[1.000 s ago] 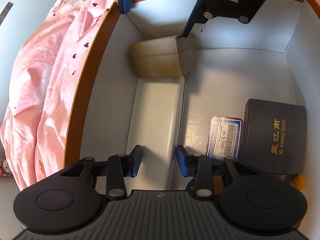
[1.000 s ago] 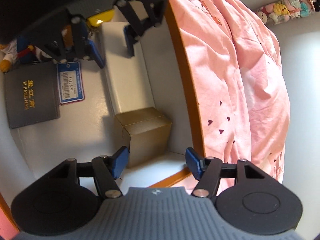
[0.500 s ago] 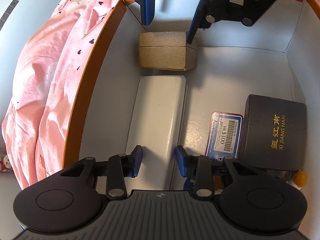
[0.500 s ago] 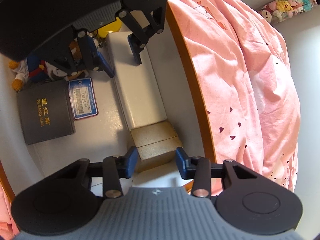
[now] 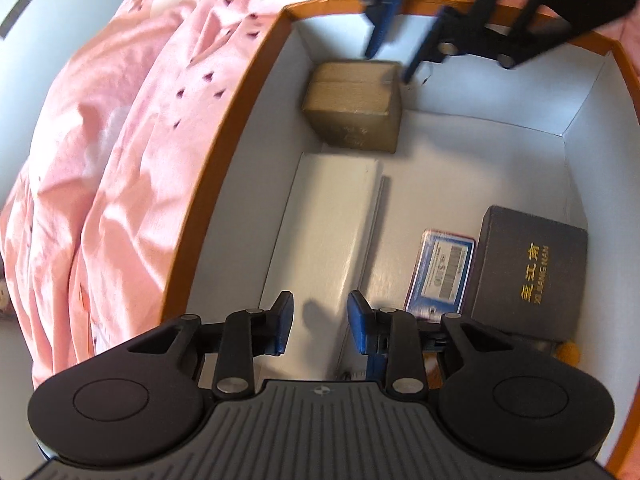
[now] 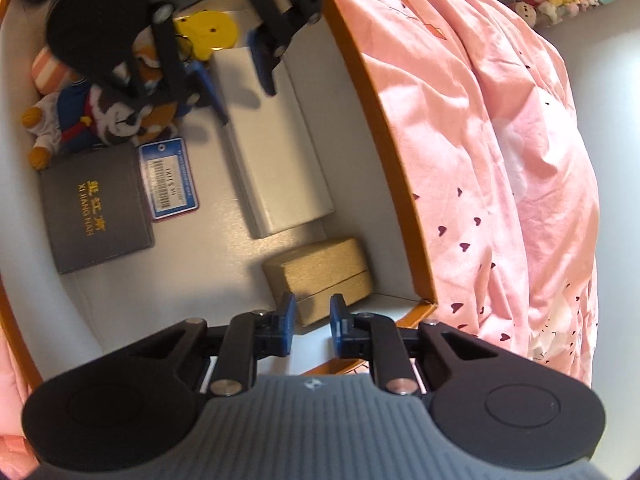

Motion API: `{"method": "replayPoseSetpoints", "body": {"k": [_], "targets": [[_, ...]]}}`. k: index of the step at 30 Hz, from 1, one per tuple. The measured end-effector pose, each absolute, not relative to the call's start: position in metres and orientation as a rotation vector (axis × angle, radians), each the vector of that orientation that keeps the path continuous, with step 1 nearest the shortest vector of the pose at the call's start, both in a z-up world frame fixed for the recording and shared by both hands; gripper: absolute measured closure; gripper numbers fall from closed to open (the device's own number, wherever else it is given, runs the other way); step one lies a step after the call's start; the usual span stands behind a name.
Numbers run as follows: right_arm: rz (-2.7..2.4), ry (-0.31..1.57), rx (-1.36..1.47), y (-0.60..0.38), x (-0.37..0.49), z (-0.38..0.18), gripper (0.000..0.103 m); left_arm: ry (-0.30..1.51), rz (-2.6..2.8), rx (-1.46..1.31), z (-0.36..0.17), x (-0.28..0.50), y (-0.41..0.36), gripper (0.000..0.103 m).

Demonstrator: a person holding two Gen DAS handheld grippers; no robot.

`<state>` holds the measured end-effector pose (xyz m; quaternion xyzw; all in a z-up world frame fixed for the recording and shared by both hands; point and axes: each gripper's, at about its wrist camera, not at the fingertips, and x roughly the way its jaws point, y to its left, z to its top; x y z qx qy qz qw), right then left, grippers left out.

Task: Organize objects
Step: 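Withdraw both tools from the box toward the remaining items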

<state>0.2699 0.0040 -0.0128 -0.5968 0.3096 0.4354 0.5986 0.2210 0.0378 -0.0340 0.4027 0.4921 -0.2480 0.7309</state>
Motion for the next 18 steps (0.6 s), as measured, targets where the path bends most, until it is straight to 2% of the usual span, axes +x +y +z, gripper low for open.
{"method": "replayPoseSetpoints", "body": {"k": [8, 15, 16, 18], "targets": [[1.026, 0.725, -1.372, 0.003, 0.264, -0.021, 0.085, 1.281, -0.451, 0.755, -0.033, 0.233, 0.065, 0.059], [0.956, 0.823, -1.31, 0.003, 0.277, -0.027, 0.085, 1.366, -0.373, 0.766, -0.058, 0.246, 0.064, 0.059], [0.957, 0.827, -1.301, 0.002, 0.278, -0.027, 0.085, 1.363, -0.375, 0.763, -0.06, 0.246, 0.064, 0.06], [0.957, 0.825, -1.302, 0.002, 0.278, -0.03, 0.086, 1.352, -0.375, 0.749, -0.061, 0.246, 0.063, 0.072]]}}
